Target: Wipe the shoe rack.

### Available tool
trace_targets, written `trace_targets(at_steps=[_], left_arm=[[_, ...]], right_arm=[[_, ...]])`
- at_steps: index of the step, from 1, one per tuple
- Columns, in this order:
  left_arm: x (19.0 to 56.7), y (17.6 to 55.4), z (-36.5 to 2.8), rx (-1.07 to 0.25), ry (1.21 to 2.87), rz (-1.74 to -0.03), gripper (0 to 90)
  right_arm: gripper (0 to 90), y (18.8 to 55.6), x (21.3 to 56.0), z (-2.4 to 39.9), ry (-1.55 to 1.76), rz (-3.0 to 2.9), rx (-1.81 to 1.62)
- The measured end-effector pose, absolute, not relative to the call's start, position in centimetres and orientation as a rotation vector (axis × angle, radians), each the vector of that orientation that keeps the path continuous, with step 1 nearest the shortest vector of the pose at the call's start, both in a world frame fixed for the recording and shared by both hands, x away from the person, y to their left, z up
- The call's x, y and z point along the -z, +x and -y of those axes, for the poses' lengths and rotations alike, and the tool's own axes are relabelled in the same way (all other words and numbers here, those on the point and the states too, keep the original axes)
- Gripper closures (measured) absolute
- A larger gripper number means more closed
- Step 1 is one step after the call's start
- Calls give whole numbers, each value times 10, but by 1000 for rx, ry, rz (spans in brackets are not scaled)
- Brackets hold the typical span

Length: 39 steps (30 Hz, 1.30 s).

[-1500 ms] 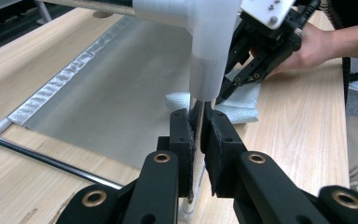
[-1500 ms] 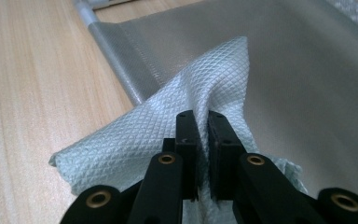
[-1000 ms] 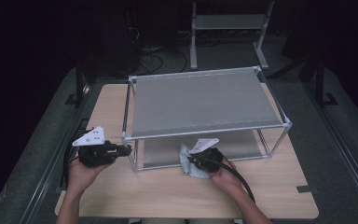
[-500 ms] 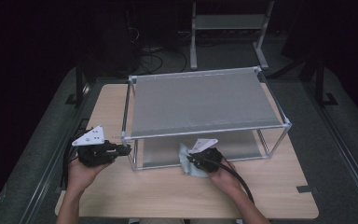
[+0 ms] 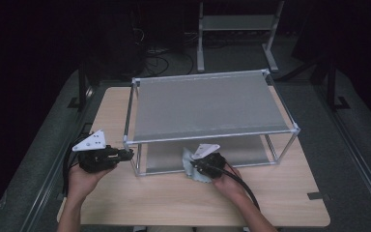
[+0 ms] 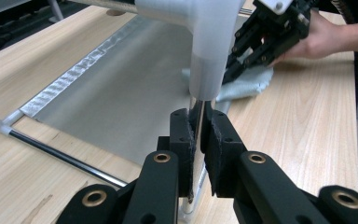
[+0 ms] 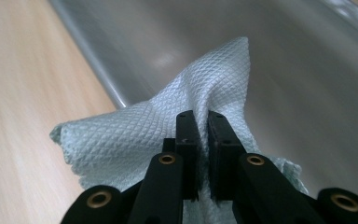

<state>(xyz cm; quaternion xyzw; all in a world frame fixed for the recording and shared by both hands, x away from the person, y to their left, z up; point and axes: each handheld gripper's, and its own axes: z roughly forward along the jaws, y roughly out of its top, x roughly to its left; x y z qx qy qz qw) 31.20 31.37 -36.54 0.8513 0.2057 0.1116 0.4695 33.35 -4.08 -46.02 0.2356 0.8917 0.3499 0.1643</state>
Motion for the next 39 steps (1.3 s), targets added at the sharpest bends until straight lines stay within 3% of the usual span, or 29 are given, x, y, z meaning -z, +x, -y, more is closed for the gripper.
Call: trace_targets(at_steps=[8,14,20,26,31,39], left_arm=[[367,313,-316,-274,2076,-502,819],[367,312,-323,-276,2075,-515,818],[366,313,-320,-273,2079,-504,818],[366,312,-323,-276,2077,-514,819],[367,313,-322,-268,2070,-506,818],[366,312,-324,-272,2074,-517,818]], right_arm=[[840,334,461,76,755,-2510,-969],[839,335,463,55,723,-2541,-1044],[840,336,463,93,845,-2498,-997],[839,335,463,73,759,-2522,-1028],[839,337,463,105,814,-2483,-992],[839,333,463,83,767,-2511,-1015]])
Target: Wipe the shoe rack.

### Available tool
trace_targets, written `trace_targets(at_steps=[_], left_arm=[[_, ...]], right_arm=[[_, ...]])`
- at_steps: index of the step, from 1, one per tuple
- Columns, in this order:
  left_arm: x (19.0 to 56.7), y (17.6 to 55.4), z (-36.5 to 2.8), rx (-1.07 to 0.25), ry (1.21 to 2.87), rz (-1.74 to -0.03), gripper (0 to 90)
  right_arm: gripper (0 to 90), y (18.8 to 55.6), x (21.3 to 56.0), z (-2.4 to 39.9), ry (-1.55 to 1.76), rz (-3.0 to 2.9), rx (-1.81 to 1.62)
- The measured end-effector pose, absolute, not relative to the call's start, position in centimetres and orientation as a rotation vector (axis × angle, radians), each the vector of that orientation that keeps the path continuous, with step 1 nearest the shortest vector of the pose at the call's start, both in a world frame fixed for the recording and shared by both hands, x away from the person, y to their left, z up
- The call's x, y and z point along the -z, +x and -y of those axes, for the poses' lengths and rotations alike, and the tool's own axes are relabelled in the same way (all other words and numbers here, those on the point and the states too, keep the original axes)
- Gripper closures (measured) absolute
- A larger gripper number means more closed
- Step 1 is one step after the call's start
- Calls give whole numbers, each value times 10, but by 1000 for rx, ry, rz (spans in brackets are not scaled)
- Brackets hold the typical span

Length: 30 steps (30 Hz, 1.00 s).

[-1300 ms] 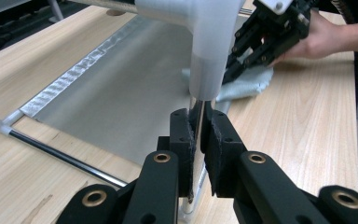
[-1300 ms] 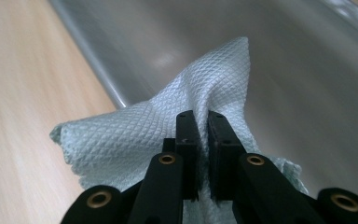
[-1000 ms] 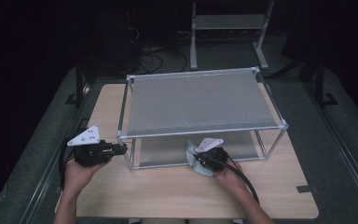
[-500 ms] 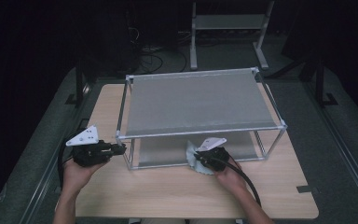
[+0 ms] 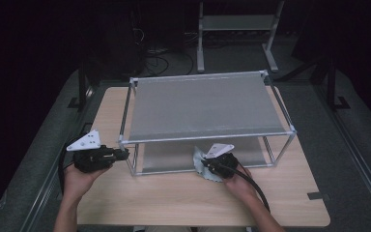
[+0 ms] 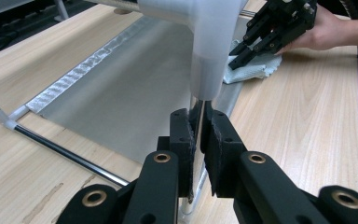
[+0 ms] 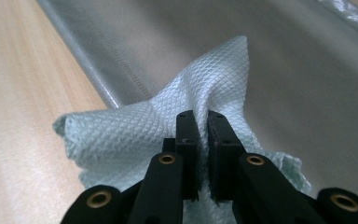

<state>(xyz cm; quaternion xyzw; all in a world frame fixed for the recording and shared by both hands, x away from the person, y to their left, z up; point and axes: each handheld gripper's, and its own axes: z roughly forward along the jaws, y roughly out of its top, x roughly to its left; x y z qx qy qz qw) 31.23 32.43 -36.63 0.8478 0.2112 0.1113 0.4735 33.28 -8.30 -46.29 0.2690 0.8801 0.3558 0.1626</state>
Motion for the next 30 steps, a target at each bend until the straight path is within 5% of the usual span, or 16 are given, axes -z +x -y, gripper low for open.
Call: trace_targets(at_steps=[5,12,18,25,30], left_arm=[[367,313,-322,-267,2071,-504,818],[367,312,-324,-270,2076,-512,818],[367,312,-322,-268,2074,-507,818],[366,313,-325,-271,2074,-519,818],[367,313,-325,-265,2068,-508,818]], right_arm=[[839,334,464,117,857,-2465,-988],[839,333,463,90,737,-2496,-1011],[839,335,467,133,890,-2433,-1003],[838,331,465,89,794,-2494,-1028],[839,334,466,116,847,-2463,-1019]])
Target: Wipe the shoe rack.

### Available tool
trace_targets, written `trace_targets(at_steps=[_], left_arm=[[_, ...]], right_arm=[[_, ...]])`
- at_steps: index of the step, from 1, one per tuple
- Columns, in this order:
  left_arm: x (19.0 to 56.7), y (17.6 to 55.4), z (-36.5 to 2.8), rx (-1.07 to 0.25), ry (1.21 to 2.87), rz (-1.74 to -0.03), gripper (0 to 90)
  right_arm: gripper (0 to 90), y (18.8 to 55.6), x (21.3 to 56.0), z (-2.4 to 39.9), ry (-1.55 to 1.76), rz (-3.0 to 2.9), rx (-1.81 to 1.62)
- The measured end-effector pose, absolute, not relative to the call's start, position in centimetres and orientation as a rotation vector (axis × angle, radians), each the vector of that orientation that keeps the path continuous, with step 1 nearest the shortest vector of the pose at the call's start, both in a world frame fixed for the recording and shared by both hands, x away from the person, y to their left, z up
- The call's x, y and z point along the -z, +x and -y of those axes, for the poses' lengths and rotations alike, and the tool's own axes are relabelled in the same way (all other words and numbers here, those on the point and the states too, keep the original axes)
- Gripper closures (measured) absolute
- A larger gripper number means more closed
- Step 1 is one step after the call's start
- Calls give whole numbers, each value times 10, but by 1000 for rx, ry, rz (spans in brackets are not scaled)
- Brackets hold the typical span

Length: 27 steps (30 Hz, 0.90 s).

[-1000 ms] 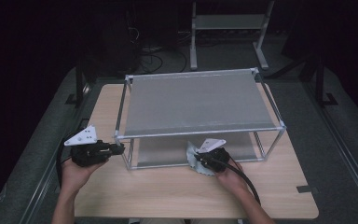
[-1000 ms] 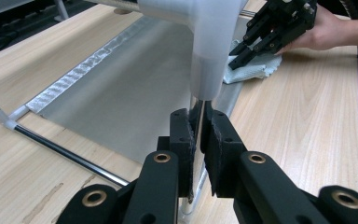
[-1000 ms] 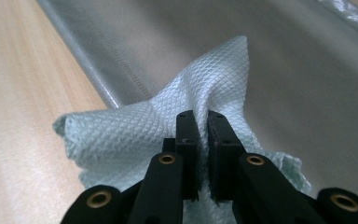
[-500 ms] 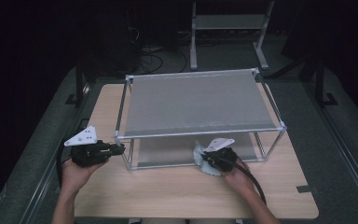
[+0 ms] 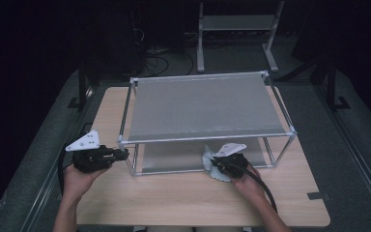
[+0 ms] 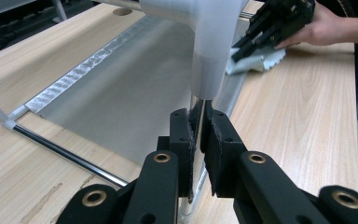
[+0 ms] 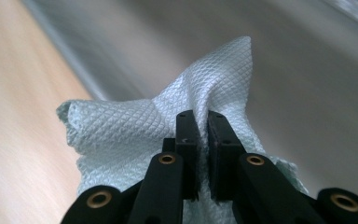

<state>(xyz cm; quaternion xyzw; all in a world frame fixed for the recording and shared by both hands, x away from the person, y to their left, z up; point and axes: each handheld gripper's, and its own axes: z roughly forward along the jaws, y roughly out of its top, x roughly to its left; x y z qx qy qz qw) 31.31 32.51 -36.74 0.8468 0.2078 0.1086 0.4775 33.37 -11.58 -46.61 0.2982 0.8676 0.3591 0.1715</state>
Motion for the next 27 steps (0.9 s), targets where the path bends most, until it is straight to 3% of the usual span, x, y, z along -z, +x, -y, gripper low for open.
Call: trace_targets(at_steps=[8,14,21,27], left_arm=[[367,312,-328,-272,2064,-524,818],[368,313,-325,-271,2066,-512,818],[366,313,-328,-273,2071,-522,818],[367,313,-325,-270,2068,-514,818]], right_arm=[[839,332,466,94,834,-2488,-1036],[839,331,467,136,934,-2424,-1019],[839,329,467,98,802,-2464,-1034],[839,327,465,126,891,-2445,-993]])
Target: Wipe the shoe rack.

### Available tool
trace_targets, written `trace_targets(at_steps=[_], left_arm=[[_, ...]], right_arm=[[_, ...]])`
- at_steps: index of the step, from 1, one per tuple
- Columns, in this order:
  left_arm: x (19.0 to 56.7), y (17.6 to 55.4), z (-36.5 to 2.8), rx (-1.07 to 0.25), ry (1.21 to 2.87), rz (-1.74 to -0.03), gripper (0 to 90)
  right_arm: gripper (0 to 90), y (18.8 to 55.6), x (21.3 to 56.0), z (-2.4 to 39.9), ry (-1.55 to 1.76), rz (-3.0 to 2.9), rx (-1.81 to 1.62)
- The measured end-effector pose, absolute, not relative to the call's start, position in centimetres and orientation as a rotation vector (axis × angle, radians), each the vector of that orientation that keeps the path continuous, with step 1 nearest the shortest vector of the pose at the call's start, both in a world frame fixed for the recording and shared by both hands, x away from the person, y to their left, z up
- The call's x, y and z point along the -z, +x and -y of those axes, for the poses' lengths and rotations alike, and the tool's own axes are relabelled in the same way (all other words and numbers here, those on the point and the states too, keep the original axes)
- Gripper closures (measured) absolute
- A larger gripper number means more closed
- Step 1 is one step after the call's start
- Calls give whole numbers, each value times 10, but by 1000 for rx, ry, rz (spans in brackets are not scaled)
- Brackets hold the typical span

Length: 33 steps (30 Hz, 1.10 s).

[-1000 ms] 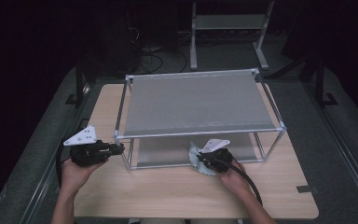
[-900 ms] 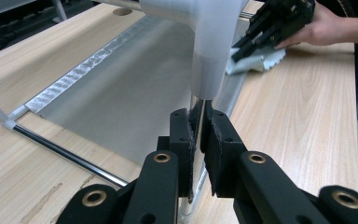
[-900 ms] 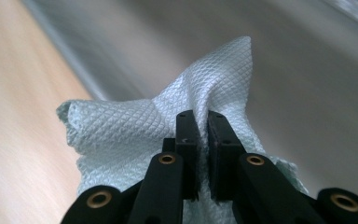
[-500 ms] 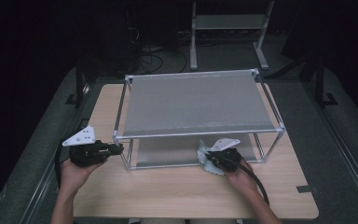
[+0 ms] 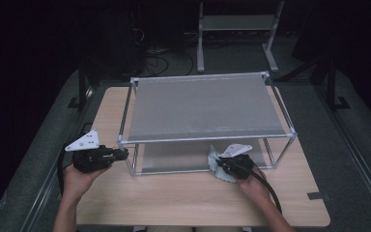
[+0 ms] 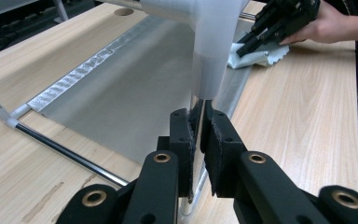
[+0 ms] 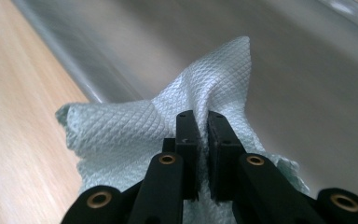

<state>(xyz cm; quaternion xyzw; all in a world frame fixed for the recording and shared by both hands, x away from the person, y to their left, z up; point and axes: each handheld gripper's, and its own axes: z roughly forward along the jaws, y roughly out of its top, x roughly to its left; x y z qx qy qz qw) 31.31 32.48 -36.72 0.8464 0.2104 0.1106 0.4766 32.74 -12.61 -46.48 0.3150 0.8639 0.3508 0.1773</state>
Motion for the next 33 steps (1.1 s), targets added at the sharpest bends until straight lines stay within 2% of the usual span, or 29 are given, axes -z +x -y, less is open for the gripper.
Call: trace_targets(at_steps=[6,9,13,19,27,33], left_arm=[[367,312,-329,-275,2064,-528,818],[367,312,-328,-274,2067,-525,817],[367,313,-325,-268,2068,-512,817],[366,313,-327,-274,2070,-528,818],[367,314,-325,-268,2067,-516,817],[367,314,-327,-270,2067,-526,817]], right_arm=[[839,325,465,107,802,-2466,-1001],[839,324,464,120,849,-2462,-992],[840,323,468,160,998,-2375,-1003],[839,321,466,139,886,-2410,-978],[840,317,464,181,978,-2367,-894],[840,313,462,166,922,-2399,-923]])
